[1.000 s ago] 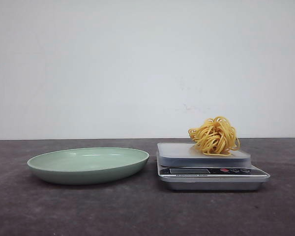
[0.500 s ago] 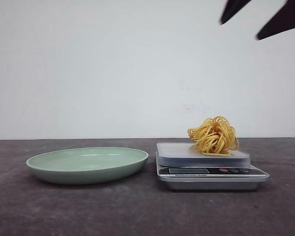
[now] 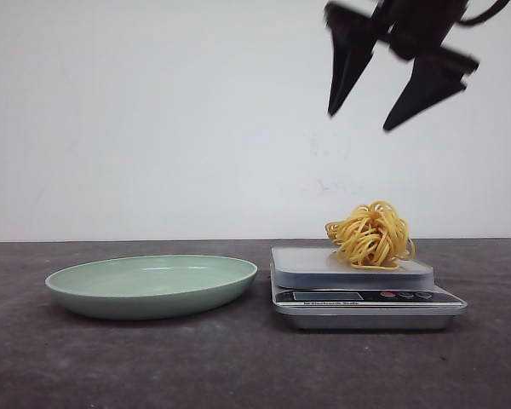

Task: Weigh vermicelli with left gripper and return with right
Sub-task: 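Lower the right gripper onto the vermicelli on the scale and grasp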

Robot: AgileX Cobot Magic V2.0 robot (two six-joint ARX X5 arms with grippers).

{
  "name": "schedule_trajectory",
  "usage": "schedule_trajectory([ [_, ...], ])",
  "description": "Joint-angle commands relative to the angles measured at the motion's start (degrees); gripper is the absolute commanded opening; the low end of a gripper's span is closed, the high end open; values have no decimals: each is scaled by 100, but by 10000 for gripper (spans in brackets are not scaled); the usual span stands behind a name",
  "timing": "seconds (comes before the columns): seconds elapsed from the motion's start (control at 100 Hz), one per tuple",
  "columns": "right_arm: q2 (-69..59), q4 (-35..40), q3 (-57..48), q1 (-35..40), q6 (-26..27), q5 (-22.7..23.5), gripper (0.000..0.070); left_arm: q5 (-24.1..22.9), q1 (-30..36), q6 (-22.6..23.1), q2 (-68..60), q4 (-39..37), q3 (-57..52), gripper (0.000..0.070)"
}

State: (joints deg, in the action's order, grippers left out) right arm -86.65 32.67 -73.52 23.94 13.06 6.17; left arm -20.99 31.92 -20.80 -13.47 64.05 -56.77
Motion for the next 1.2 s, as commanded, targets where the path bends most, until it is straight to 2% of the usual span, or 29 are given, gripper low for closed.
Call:
schedule_trajectory([
  [0.0,-306,35,-133,24,199,-7,483,4,24,-28,13,-59,-59,350],
  [0.32,-1211,227,-133,24,420,-20,483,7,24,-28,13,-52,-59,350],
  [0.62,-1375,409,-133,20,577,-44,477,4,24,-28,13,-11,-59,350],
  [0.83,-1375,566,-133,20,649,-39,319,4,24,-28,13,-11,-59,350],
  [1.03,-1375,592,-133,31,796,-28,295,4,24,-28,13,76,-59,350],
  [1.14,-1377,577,-133,28,841,-39,162,4,22,-28,13,76,-59,350],
  [1.19,-1377,573,-133,28,844,-44,131,4,24,-31,13,76,-59,350],
])
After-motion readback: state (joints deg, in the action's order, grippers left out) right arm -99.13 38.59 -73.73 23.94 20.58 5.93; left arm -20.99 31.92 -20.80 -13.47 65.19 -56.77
